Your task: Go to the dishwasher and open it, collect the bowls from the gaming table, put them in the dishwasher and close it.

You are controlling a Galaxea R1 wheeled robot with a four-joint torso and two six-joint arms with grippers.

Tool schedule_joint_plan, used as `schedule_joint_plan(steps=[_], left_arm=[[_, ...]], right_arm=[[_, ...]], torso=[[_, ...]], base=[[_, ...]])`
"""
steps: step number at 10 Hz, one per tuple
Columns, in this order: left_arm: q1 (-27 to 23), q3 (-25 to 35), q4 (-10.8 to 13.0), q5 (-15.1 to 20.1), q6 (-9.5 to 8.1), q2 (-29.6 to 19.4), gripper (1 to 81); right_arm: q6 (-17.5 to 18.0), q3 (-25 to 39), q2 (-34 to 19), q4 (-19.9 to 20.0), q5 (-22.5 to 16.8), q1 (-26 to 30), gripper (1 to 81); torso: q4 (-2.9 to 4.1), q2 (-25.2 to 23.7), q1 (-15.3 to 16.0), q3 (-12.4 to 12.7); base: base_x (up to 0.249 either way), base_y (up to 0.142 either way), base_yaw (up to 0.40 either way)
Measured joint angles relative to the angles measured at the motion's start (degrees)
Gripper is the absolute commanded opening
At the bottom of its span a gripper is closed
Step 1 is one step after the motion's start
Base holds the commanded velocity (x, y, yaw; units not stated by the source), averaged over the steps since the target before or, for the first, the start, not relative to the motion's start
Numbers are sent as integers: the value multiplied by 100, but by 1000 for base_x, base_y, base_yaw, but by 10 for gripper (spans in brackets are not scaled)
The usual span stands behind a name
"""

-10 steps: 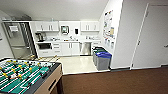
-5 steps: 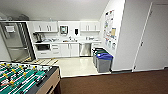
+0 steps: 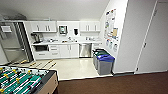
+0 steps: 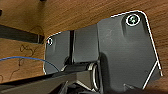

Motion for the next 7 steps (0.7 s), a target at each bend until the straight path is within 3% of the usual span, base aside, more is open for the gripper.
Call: schedule_joint_plan(steps=[7], left_arm=[[0,-11,-2,0,0,11,811]], right_arm=[[0,-5,5,0,-5,13,811]], torso=[[0,0,0,0]], base=[[255,0,0]])
